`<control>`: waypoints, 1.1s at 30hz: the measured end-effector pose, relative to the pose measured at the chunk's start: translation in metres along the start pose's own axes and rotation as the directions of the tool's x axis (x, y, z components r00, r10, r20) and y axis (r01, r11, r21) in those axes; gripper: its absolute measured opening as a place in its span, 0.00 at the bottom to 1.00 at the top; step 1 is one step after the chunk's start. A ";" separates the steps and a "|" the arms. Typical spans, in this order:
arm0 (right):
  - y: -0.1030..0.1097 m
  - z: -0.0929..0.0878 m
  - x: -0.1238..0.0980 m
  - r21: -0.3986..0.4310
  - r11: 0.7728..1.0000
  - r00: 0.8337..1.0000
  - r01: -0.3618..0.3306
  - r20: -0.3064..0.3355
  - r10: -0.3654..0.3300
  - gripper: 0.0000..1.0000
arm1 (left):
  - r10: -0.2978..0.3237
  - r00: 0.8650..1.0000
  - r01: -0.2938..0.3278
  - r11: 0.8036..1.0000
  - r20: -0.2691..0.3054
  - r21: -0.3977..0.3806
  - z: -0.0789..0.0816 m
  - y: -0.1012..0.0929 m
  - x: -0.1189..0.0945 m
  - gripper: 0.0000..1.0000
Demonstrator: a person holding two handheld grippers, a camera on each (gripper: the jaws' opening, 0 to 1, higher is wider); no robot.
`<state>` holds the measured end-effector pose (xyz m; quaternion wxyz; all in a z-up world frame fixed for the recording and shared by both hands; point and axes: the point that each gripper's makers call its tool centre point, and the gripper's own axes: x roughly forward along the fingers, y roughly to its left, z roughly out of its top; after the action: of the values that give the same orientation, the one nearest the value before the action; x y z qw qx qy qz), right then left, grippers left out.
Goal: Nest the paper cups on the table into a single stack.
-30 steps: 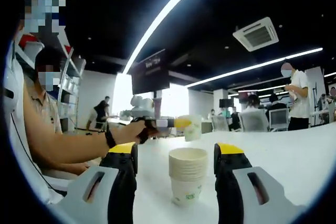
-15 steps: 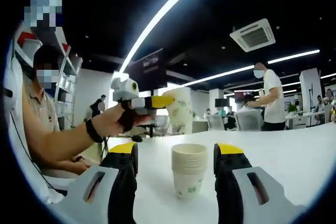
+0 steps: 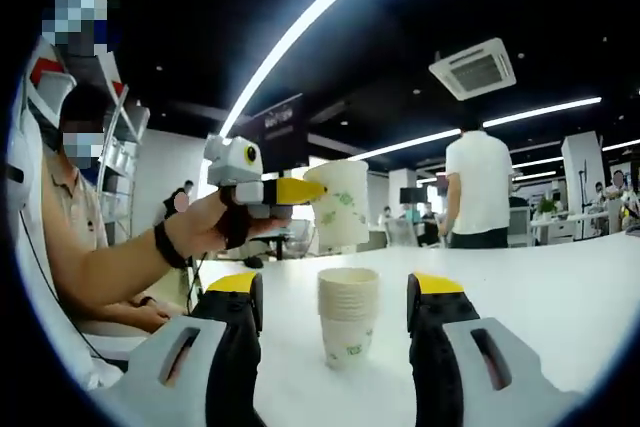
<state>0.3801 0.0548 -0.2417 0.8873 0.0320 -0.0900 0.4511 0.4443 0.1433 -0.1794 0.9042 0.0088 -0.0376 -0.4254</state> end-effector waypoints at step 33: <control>0.001 -0.005 -0.003 0.006 1.000 1.000 0.006 -0.006 -0.006 0.61 | 0.055 0.991 -0.060 0.998 -0.120 -0.038 -0.073 0.011 0.008 0.51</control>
<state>0.3780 0.0540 -0.2470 0.8889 0.0333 -0.0858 0.4488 0.4633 0.1427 -0.2509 0.9166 0.0144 0.0250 -0.3987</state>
